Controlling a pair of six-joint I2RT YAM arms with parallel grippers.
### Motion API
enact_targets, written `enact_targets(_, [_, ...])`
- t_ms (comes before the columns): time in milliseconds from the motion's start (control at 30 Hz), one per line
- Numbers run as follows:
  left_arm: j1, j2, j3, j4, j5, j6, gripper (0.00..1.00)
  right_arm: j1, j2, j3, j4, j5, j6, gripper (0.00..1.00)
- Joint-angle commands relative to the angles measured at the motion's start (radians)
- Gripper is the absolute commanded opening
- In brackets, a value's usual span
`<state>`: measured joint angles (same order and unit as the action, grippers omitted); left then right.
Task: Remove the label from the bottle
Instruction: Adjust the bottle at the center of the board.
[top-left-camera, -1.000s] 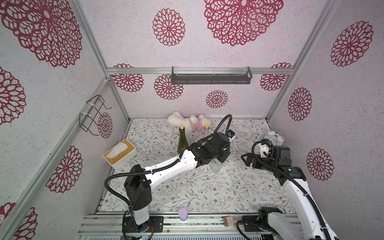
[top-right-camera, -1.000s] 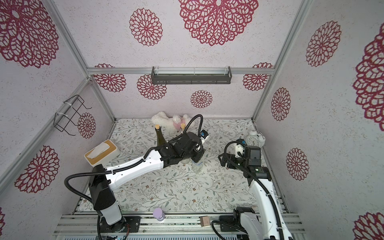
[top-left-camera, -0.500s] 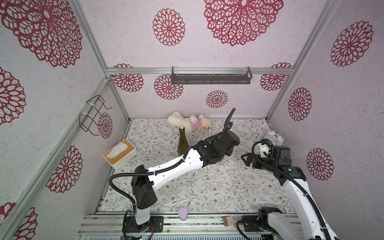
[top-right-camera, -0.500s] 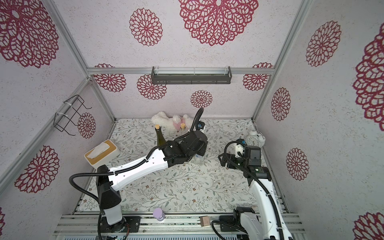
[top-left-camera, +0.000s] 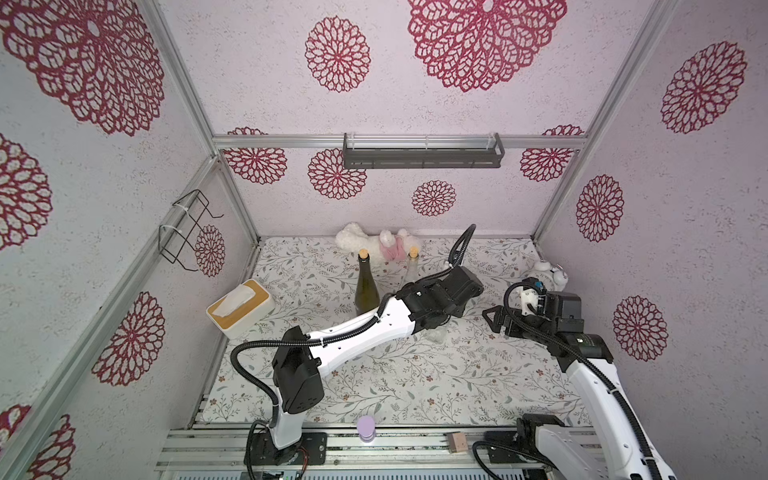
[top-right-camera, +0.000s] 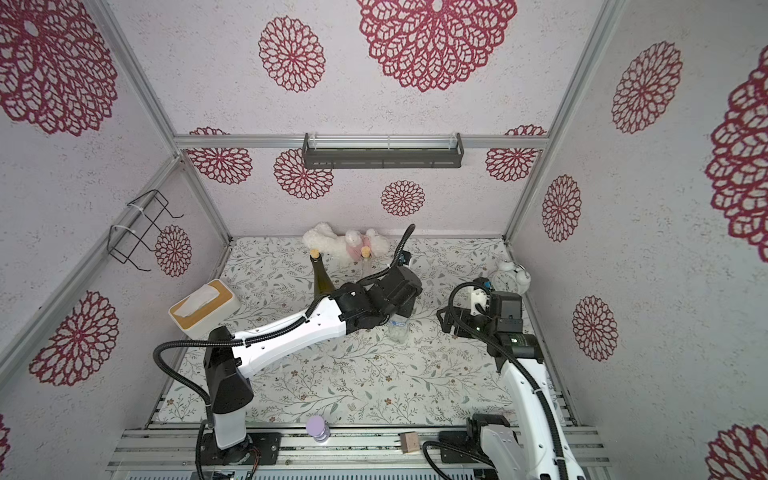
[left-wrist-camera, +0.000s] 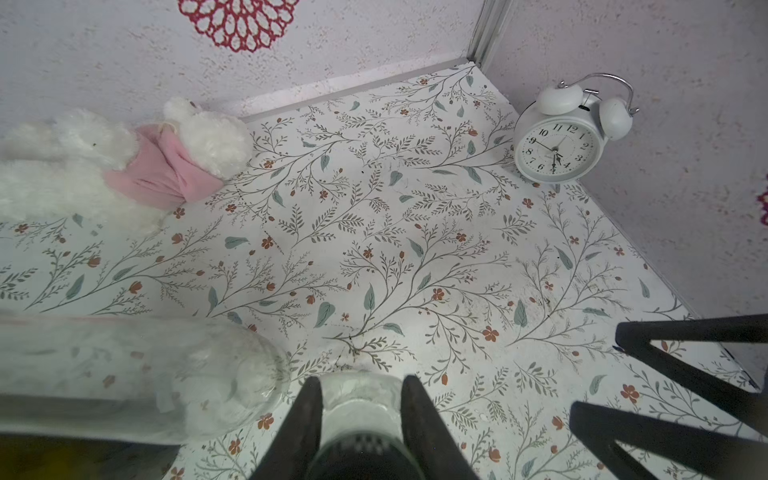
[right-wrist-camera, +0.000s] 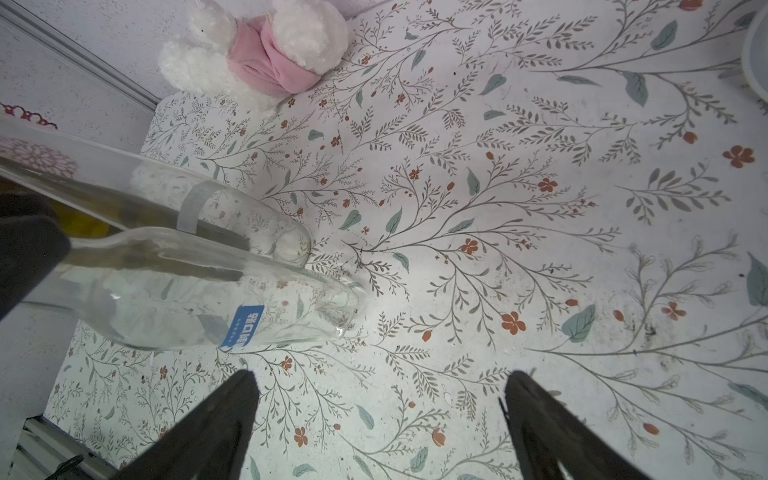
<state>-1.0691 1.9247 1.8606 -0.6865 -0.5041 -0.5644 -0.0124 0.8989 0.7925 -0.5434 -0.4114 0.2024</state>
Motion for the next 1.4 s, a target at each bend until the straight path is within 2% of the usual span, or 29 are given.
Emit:
enact_targets(0, [-0.005, 0.005, 0.010, 0.044, -0.008, -0.035, 0.28, -0.004, -0.015, -0.006, 0.022, 0.006, -0.003, 0.95])
enact_targets(833, [-0.006, -0.012, -0.022, 0.065, 0.006, -0.032, 0.55, -0.004, -0.008, -0.029, 0.035, 0.017, -0.002, 0.95])
enact_targets(933, [-0.012, -0.029, -0.027, 0.058, 0.012, -0.013, 0.70, -0.005, -0.009, -0.026, 0.029, 0.015, -0.003, 0.95])
enact_targets(1033, [-0.014, -0.062, -0.060, 0.082, 0.025, 0.002, 0.80, -0.004, -0.009, -0.023, 0.026, 0.014, -0.002, 0.95])
enact_targets(1200, [-0.015, -0.101, -0.109, 0.102, 0.036, 0.038, 0.92, -0.004, -0.013, -0.029, 0.026, 0.016, -0.001, 0.95])
enact_targets(1367, [-0.015, -0.136, -0.155, 0.144, 0.066, 0.078, 0.95, -0.004, -0.017, -0.032, 0.022, 0.023, -0.002, 0.95])
